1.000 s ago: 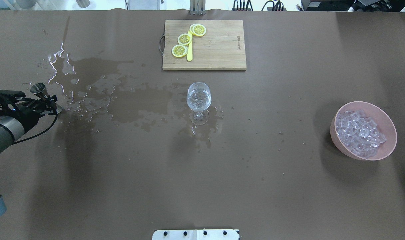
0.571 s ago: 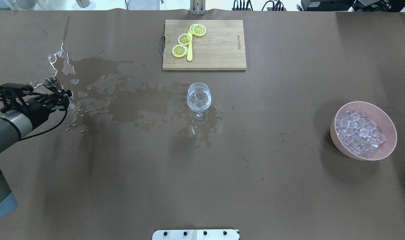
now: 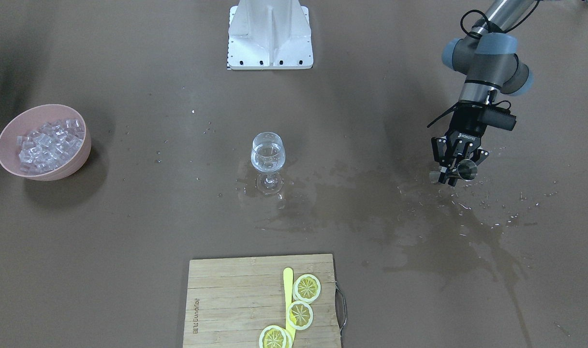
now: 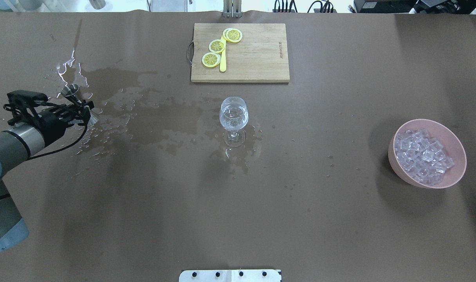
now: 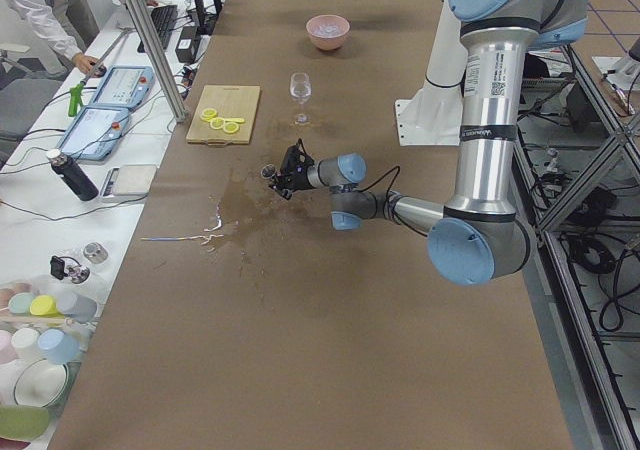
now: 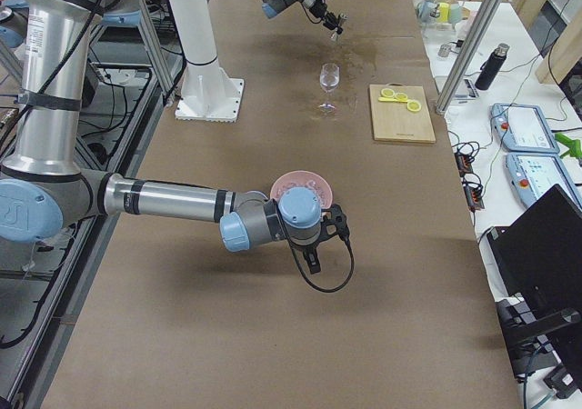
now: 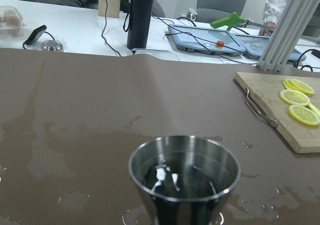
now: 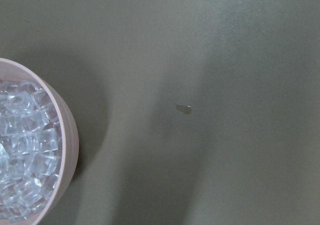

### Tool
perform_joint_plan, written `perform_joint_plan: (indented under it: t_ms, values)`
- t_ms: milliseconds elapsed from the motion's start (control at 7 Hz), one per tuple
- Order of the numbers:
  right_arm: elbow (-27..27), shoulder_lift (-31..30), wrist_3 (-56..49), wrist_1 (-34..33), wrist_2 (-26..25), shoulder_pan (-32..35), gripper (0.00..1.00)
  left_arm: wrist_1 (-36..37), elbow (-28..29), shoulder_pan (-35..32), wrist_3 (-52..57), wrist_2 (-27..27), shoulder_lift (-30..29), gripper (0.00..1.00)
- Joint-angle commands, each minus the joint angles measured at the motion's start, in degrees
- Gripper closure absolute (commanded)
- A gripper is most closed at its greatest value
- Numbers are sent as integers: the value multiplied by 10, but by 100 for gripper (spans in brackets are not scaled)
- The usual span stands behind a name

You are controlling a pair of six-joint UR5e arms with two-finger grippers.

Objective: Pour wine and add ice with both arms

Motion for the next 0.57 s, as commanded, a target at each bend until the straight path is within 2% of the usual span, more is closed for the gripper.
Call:
perform_joint_plan:
  t_ms: [0, 429]
  values:
    - [-1, 0, 0, 0, 0, 0, 0, 3, -20, -14, 41, -18, -2, 100]
    - [-1, -1, 0, 0, 0, 1, 0, 16, -16, -11, 45, -14, -37, 100]
